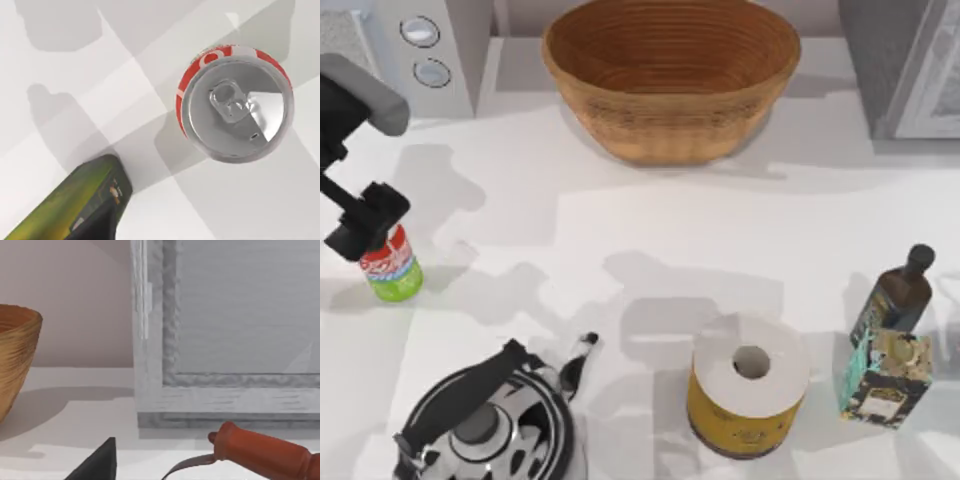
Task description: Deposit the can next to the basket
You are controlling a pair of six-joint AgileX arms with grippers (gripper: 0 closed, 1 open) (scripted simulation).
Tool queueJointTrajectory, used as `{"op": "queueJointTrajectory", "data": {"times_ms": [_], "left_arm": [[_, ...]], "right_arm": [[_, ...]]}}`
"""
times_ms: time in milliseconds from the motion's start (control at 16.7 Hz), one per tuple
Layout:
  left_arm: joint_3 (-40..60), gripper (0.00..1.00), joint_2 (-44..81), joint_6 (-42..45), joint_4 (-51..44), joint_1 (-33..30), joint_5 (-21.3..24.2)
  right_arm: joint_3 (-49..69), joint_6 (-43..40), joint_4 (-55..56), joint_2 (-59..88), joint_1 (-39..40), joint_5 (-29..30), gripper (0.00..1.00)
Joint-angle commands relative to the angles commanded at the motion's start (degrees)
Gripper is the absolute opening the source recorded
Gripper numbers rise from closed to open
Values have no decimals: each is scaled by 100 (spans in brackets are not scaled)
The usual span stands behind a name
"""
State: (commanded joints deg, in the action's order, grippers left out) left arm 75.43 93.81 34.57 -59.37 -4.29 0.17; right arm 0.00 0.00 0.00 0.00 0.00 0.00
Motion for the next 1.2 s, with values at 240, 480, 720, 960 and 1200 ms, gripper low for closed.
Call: {"op": "queueJointTrajectory", "data": {"times_ms": [240, 480, 720, 960, 1200], "left_arm": [[1132, 100, 1260, 498, -793, -64, -5], [1546, 100, 1710, 677, -1073, -83, -11], [1530, 100, 1694, 670, -1059, -52, -12], [1179, 100, 1800, 689, -627, -72, -10], [609, 100, 1978, 690, 148, -73, -9]], "right_arm": [[0, 0, 0, 0, 0, 0, 100], [0, 0, 0, 0, 0, 0, 100], [0, 0, 0, 0, 0, 0, 100], [0, 0, 0, 0, 0, 0, 100], [0, 0, 0, 0, 0, 0, 100]]}}
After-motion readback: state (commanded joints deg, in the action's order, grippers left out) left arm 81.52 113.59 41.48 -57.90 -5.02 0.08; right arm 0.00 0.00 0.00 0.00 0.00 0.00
